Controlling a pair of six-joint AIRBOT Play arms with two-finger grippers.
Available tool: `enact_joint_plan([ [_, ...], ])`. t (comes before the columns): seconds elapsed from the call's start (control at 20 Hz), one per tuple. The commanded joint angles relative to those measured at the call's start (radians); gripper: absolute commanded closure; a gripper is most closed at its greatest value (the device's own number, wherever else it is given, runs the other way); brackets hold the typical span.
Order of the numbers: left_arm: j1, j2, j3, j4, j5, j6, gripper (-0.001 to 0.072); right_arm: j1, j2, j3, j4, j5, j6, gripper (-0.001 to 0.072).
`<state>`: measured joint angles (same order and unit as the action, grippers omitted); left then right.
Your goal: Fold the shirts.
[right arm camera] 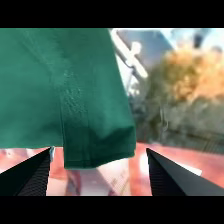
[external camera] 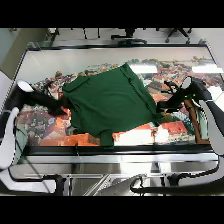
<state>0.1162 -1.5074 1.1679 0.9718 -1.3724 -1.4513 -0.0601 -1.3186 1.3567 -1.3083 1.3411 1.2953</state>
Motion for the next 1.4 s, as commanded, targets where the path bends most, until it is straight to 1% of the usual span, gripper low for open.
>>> enact_joint_plan([
  [0.0,-0.121,0.160,-0.390,-0.016,0.219,-0.013,0.0055,-0.002,-0.027,0.001,0.030,-0.036,-0.107,0.0060],
  [0.1,-0.214,0.200,-0.515,-0.119,0.390,-0.012,0.0055,-0.002,-0.060,0.001,0.030,-0.045,-0.135,0.0071],
  [0.2,-0.289,0.208,-0.557,-0.214,0.541,-0.005,0.0055,-0.003,-0.092,0.001,0.030,-0.045,-0.148,0.0073],
  [0.25,-0.316,0.200,-0.557,-0.236,0.599,-0.006,0.0056,-0.002,-0.101,0.001,0.030,-0.048,-0.148,0.0091],
  [0.3,-0.337,0.184,-0.546,-0.241,0.627,-0.006,0.0057,-0.002,-0.104,0.001,0.040,-0.052,-0.156,0.0229],
  [0.35,-0.351,0.165,-0.529,-0.238,0.628,-0.005,0.0195,-0.002,-0.104,0.002,0.065,-0.051,-0.191,0.0315],
  [0.4,-0.356,0.148,-0.512,-0.236,0.623,-0.004,0.0401,-0.002,-0.103,0.002,0.091,-0.050,-0.212,0.0393],
  [0.45,-0.356,0.134,-0.489,-0.229,0.617,0.001,0.0562,-0.002,-0.103,0.002,0.120,-0.043,-0.236,0.0561],
  [0.5,-0.350,0.129,-0.466,-0.230,0.612,0.027,0.0683,-0.002,-0.103,0.002,0.149,-0.031,-0.264,0.0695],
  [0.6,-0.321,0.142,-0.421,-0.229,0.597,0.050,0.0691,-0.003,-0.103,0.005,0.228,-0.023,-0.288,0.0694],
  [0.65,-0.295,0.161,-0.393,-0.229,0.566,0.069,0.0692,-0.003,-0.102,0.015,0.265,-0.003,-0.307,0.0694],
  [0.7,-0.265,0.187,-0.363,-0.215,0.520,0.078,0.0692,-0.003,-0.097,0.033,0.308,0.021,-0.317,0.0694],
  [0.8,-0.196,0.265,-0.278,-0.133,0.401,0.076,0.0694,-0.010,-0.069,0.084,0.431,0.065,-0.332,0.0694],
  [0.9,-0.135,0.355,-0.180,-0.090,0.303,0.074,0.0694,-0.040,-0.009,0.145,0.621,0.080,-0.358,0.0695],
  [1.05,-0.060,0.490,0.023,-0.081,0.219,0.074,0.0695,-0.129,0.121,0.225,0.997,0.066,-0.423,0.0694],
  [1.1,-0.045,0.524,0.100,-0.082,0.200,0.074,0.0694,-0.162,0.173,0.244,1.099,0.047,-0.448,0.0694],
  [1.15,-0.034,0.554,0.188,-0.082,0.175,0.075,0.0694,-0.189,0.231,0.259,1.146,0.010,-0.463,0.0694],
  [1.3,-0.006,0.599,0.476,-0.080,0.102,0.074,0.0694,-0.230,0.415,0.270,1.154,-0.167,-0.515,0.0694],
  [1.35,0.008,0.600,0.576,-0.081,0.076,0.074,0.0694,-0.229,0.480,0.270,1.152,-0.237,-0.555,0.0694],
])
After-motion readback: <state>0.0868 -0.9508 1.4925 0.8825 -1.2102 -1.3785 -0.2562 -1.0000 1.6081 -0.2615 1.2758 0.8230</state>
